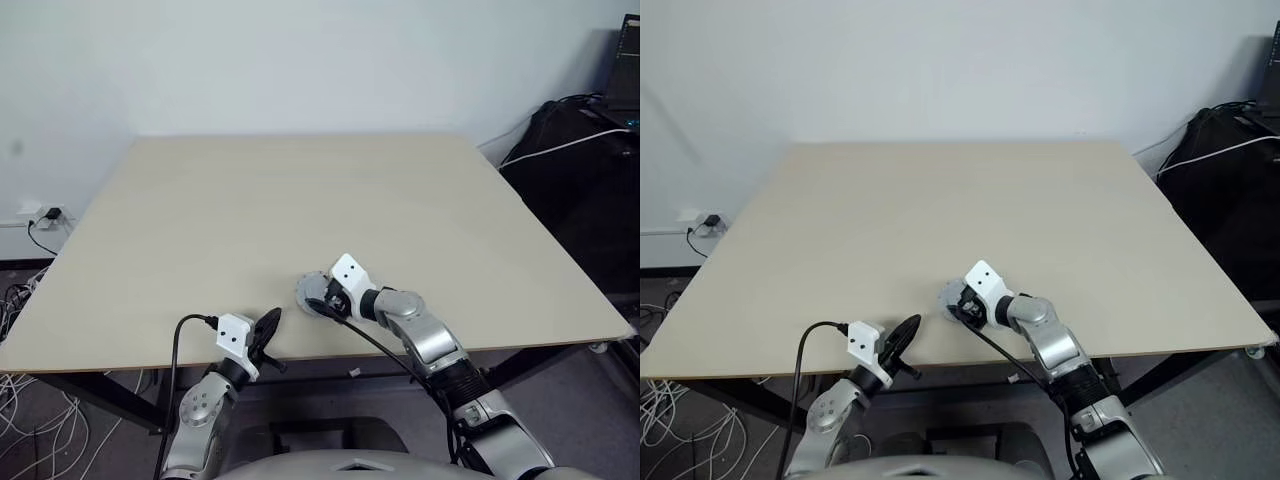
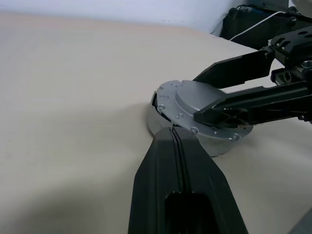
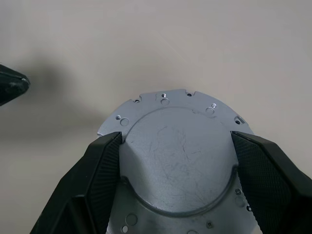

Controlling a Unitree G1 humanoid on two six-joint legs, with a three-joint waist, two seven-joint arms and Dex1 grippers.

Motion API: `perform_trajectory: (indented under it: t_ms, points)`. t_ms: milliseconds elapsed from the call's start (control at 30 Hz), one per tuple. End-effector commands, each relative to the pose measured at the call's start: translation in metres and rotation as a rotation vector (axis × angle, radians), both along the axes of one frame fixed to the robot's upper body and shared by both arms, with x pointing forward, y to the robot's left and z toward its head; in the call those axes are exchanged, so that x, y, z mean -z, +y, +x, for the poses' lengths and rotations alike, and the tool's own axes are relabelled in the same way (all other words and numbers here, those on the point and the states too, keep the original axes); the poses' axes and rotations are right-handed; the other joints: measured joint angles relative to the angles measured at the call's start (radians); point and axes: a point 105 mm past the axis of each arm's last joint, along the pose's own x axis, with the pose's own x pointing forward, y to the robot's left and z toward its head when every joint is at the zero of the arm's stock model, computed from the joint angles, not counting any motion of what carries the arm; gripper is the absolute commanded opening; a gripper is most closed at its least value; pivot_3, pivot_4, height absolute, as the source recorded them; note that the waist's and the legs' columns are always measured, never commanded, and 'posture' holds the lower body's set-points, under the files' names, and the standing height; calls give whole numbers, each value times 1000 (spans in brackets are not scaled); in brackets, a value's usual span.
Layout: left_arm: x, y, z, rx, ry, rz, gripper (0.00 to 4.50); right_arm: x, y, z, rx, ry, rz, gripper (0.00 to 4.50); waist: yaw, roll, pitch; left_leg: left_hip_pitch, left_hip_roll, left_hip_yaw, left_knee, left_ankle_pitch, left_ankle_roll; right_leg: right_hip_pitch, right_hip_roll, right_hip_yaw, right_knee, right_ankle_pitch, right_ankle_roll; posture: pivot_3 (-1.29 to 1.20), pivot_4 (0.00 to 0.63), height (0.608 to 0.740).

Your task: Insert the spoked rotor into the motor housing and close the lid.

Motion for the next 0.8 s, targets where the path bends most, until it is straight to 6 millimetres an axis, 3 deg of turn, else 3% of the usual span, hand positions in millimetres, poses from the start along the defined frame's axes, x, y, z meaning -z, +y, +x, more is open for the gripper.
perform_trajectory:
  t_ms: [33, 333, 800]
  points:
    - [-10, -1, 5, 1, -39, -18, 0, -28, 3, 11, 2, -102, 90, 3250, 0, 0, 0, 0, 0, 0, 0, 0, 0, 0, 0, 0, 0, 0, 0, 0, 0, 740]
    - [-9, -1, 4, -2, -32, -24, 0, -34, 2, 10, -18, -102, 110, 3250, 1, 1, 2, -2, -1, 0, -1, 0, 0, -1, 0, 0, -1, 0, 0, 0, 0, 740]
    - [-13, -2, 4, -11, -33, -34, 0, -15, -3, 20, 77, -65, -42, 3250, 2, 1, 2, -2, -1, 0, -1, 0, 0, -1, 0, 0, -1, 0, 0, 0, 0, 740]
